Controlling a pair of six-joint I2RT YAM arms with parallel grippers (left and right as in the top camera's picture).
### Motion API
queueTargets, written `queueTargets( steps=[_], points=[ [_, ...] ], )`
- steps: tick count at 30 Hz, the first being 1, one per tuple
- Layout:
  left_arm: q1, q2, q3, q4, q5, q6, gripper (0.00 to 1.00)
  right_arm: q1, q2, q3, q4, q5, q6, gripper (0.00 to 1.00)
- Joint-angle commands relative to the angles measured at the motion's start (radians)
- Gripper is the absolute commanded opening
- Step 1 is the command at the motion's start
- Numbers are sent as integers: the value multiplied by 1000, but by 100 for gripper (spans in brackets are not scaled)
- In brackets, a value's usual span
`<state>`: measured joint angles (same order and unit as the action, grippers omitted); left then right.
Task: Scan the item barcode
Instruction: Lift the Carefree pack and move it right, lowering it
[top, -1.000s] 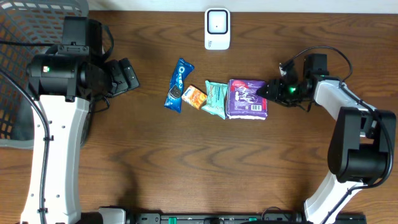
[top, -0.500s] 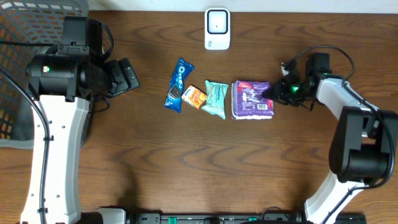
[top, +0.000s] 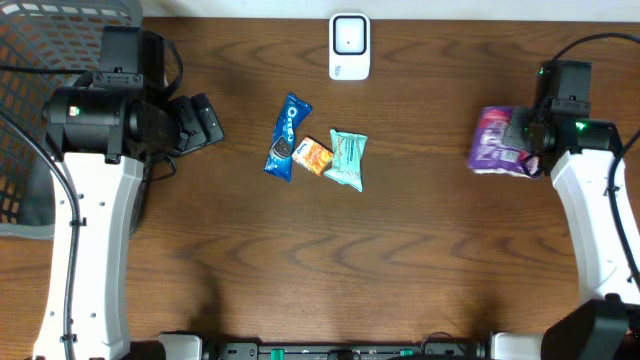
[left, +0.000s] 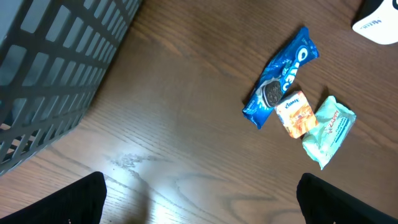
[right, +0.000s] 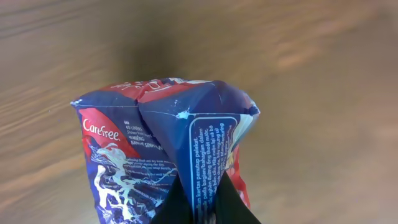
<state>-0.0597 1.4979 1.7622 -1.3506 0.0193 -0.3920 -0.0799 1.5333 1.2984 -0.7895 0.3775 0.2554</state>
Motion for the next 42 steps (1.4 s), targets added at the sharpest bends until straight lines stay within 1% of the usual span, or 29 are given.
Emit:
queueTargets(
  steps=[1,3,5,10,13,15,16,17,19,20,21,23,24,26,28,31,33,36,38,39,40,42],
  points=[
    [4,5,3,-3,-16,6,98,3,32,-16,1,409,116,1],
    [4,5,3,-3,-16,6,98,3,60,-29,8,508,137,1],
    [4,5,3,-3,-16,6,98,3,101,-36,8,549,168,1],
    [4,5,3,-3,-16,6,98,14,229,-36,-5,553,171,1],
    [4,5,3,-3,-16,6,98,50,299,-36,-18,548,195,2],
    [4,5,3,-3,-16,6,98,85,332,-36,-18,528,201,10],
    [4,5,3,-3,-16,6,98,104,343,-36,-15,509,200,17],
    [4,5,3,-3,-16,6,98,128,350,-36,-14,484,201,20],
    [4,5,3,-3,-16,6,98,169,350,-36,-5,436,201,27],
    [4,5,3,-3,-16,6,98,191,346,-35,3,410,201,33],
    [4,5,3,-3,-16,6,98,212,342,-31,13,385,200,40],
    [4,5,3,-3,-16,6,98,259,334,-14,31,338,200,66],
    [4,5,3,-3,-16,6,98,278,330,0,35,323,200,77],
    [4,5,3,-3,-16,6,98,307,322,35,28,320,199,88],
    [4,5,3,-3,-16,6,98,320,311,89,-11,319,192,94],
    [4,5,3,-3,-16,6,98,309,305,186,-112,299,192,97],
    [4,5,3,-3,-16,6,98,278,305,247,-185,230,183,97],
    [4,5,3,-3,-16,6,98,215,305,284,-245,27,95,91],
    [4,5,3,-3,-16,6,98,165,305,278,-278,-125,22,84],
    [4,5,3,-3,-16,6,98,139,305,264,-293,-177,3,83],
    [4,5,3,-3,-16,6,98,119,305,251,-307,-203,-1,83],
    [4,5,3,-3,-16,6,98,85,305,220,-335,-222,-2,79]
  ],
)
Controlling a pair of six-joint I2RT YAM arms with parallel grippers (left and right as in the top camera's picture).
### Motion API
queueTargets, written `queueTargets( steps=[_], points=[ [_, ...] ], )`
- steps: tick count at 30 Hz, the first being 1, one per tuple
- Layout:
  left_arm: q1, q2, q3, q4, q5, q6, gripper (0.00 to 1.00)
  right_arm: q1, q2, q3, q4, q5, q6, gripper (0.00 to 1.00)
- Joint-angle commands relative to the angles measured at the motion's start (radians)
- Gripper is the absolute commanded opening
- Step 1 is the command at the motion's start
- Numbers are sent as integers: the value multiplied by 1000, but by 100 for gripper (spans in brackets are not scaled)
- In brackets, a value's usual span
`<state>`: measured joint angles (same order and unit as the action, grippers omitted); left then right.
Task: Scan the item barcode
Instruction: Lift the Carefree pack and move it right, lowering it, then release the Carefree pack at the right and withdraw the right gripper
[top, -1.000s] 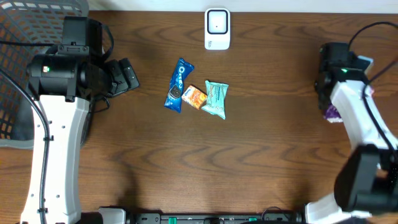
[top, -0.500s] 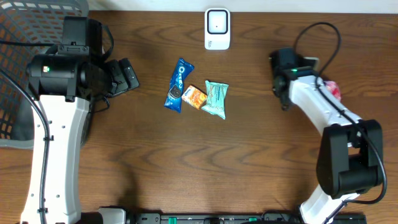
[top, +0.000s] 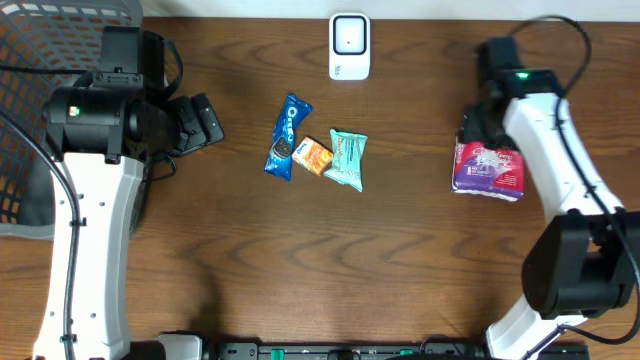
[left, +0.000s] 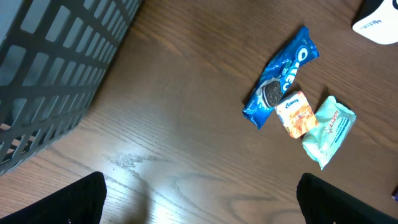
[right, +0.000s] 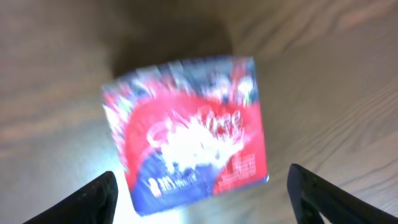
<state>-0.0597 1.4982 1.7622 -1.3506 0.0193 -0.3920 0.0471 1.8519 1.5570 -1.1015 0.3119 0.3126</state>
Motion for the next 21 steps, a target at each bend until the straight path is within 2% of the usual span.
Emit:
queueTargets(
  steps=[1,7,13,17,21],
  points=[
    [4,5,3,-3,-16,6,98,-56,-13,-60,-30,-157,-60,79],
    [4,5,3,-3,-16,6,98,-116,-13,-198,-42,-167,-68,78],
    [4,5,3,-3,-16,6,98,-118,-13,-292,-30,-188,-90,62],
    [4,5,3,-3,-16,6,98,-118,-13,-342,58,-188,-89,50],
    [4,5,3,-3,-16,6,98,-119,-13,-375,205,-186,-57,49]
  ],
)
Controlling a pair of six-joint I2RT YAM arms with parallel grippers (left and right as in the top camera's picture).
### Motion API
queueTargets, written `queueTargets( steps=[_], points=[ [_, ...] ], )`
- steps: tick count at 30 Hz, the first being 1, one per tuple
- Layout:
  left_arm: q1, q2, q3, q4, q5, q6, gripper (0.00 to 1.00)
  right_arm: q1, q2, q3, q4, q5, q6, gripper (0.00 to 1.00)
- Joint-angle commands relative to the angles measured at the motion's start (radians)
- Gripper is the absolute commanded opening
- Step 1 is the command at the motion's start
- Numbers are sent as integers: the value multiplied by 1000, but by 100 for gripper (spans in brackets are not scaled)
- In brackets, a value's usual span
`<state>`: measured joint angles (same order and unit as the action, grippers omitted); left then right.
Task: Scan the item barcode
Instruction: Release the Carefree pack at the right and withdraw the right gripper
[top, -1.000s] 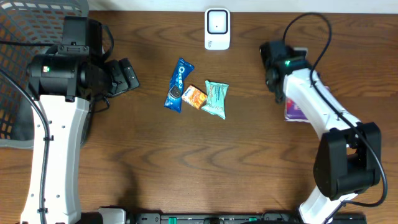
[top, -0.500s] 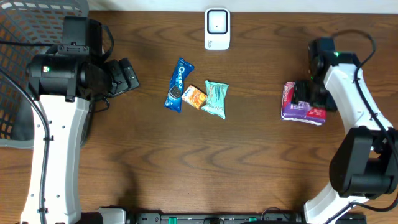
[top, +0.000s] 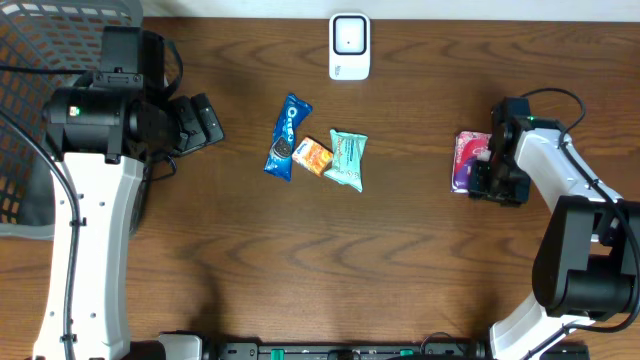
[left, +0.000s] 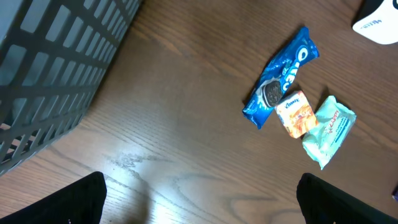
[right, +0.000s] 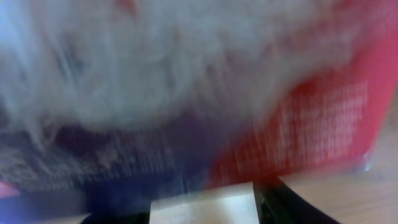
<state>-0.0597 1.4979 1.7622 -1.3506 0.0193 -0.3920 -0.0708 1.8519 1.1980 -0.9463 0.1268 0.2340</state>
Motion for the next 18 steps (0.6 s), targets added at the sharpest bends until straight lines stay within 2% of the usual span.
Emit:
queueTargets(
  steps=[1,4,11,18],
  points=[
    [4,5,2,-3,-16,6,98,-2,-13,-21,94,6,24,50],
    [4,5,3,-3,-16,6,98,-5,-13,-24,183,57,65,50],
    [4,5,3,-3,-16,6,98,-31,-13,-24,323,120,35,50],
    [4,5,3,-3,-16,6,98,-73,-13,-24,380,204,34,56]
  ],
)
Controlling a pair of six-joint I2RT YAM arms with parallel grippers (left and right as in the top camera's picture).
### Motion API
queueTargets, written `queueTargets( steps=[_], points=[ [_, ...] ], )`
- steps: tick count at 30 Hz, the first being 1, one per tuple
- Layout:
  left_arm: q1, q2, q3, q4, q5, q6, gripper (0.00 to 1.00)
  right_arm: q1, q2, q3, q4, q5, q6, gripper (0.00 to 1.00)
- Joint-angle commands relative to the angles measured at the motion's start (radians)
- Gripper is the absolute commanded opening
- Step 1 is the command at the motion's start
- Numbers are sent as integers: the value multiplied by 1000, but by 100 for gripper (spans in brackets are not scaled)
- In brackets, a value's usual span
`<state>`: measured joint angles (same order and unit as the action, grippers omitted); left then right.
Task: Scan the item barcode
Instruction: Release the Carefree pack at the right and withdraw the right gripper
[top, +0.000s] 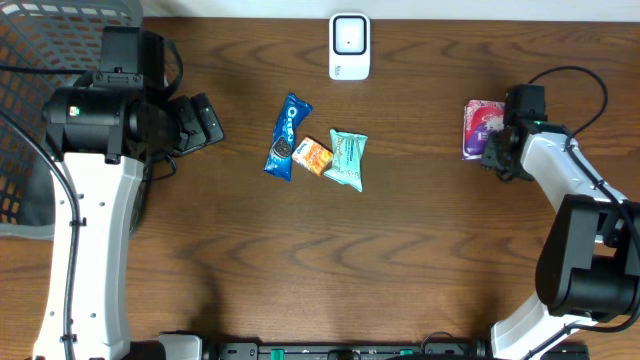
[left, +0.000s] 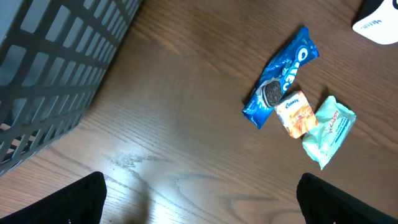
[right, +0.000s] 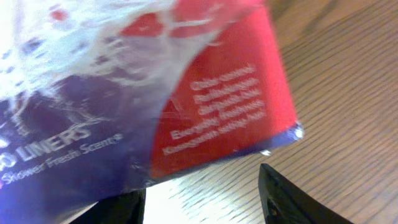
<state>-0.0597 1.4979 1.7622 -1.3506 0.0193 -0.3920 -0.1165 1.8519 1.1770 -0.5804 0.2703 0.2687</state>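
The purple and red liner package (top: 484, 128) lies on the table at the right; in the right wrist view it (right: 124, 93) fills the upper left. My right gripper (top: 500, 152) (right: 200, 186) sits low at the package's near edge, open, with bare wood between its fingers. The white scanner (top: 349, 46) stands at the back centre; its corner (left: 377, 25) shows in the left wrist view. My left gripper (top: 205, 122) (left: 199, 202) hovers open at the left, holding nothing.
An Oreo pack (top: 288, 136), a small orange pack (top: 313, 155) and a mint-green pack (top: 347, 159) lie together mid-table. A dark mesh basket (top: 35, 110) stands at the far left beside the left arm.
The package now lies farther back on the table than 0.6 s ago. My right gripper, then pressed close over it, now sits at its near edge with the fingers apart. The left arm is unchanged.
First my right gripper was shut on the package, holding it at the right side. Then the package lay flat on the table with the gripper open above it. After that the gripper was low against it, and now the package lies farther back.
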Motion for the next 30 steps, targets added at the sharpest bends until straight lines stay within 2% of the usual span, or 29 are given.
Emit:
queueTargets(
  steps=[1,6,10,14,20,30],
  points=[
    [4,5,3,-3,-16,6,98,-32,-13,-3,21,61,-1,59],
    [4,5,3,-3,-16,6,98,-45,-13,14,32,-18,-72,66],
    [4,5,3,-3,-16,6,98,-31,-14,95,-86,-156,-87,70],
    [4,5,3,-3,-16,6,98,9,-14,181,-161,-328,-88,70],
    [4,5,2,-3,-16,6,98,89,-14,222,-146,-525,-87,70],
    [4,5,3,-3,-16,6,98,261,0,202,-77,-553,-58,73]
  ],
)
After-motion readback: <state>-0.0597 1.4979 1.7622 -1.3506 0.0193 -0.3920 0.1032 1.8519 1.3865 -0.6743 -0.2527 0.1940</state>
